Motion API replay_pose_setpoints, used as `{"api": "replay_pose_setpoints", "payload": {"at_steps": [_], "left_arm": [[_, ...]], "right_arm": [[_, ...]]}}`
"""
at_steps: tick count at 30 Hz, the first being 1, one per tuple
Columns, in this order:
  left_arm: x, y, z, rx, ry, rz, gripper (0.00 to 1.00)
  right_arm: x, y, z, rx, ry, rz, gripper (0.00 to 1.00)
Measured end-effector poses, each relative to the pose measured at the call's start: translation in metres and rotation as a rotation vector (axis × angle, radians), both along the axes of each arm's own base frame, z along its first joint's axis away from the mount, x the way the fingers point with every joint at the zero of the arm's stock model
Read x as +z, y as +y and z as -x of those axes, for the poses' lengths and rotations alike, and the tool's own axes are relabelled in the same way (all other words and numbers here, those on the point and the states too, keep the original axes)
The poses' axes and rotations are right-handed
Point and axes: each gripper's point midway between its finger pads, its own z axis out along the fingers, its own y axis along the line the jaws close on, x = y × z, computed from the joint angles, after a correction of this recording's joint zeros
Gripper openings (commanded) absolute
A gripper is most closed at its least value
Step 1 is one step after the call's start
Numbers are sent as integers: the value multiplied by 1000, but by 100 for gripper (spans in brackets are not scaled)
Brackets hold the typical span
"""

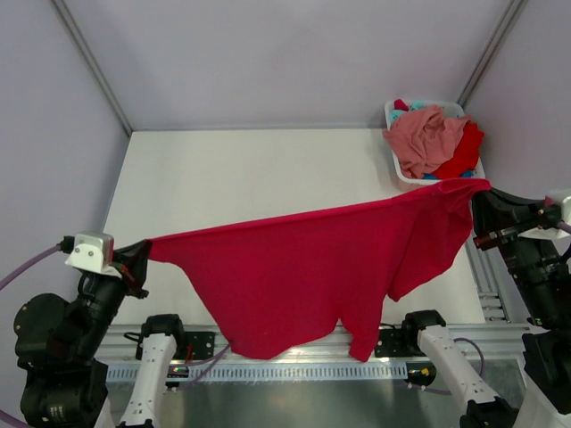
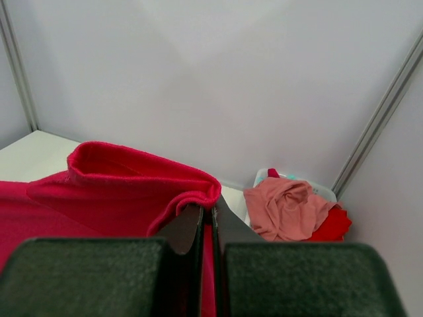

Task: Fold and stack the t-shirts
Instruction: Flatten the tshirt out

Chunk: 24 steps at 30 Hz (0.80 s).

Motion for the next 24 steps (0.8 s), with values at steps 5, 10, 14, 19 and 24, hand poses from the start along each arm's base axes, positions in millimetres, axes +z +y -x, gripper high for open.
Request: {"api": "replay_pose_setpoints", "payload": {"at_steps": [5, 10, 14, 19, 24], "left_arm": [[6, -2, 10, -9, -27, -12, 0], [3, -2, 7, -11, -29, -21, 0], [2, -1, -8, -13, -3, -20, 0], [5, 2, -43, -16, 41, -15, 0], [-1, 5, -86, -21, 101, -7, 0]], "right_arm": [[-6, -1, 5, -2, 13, 0, 3], [-19, 0, 1, -3, 36, 3, 3], [-39, 2, -21, -4, 104, 14, 3], [-62, 6, -65, -4, 195, 32, 3], [-91, 11, -116, -1, 290, 53, 3]]}}
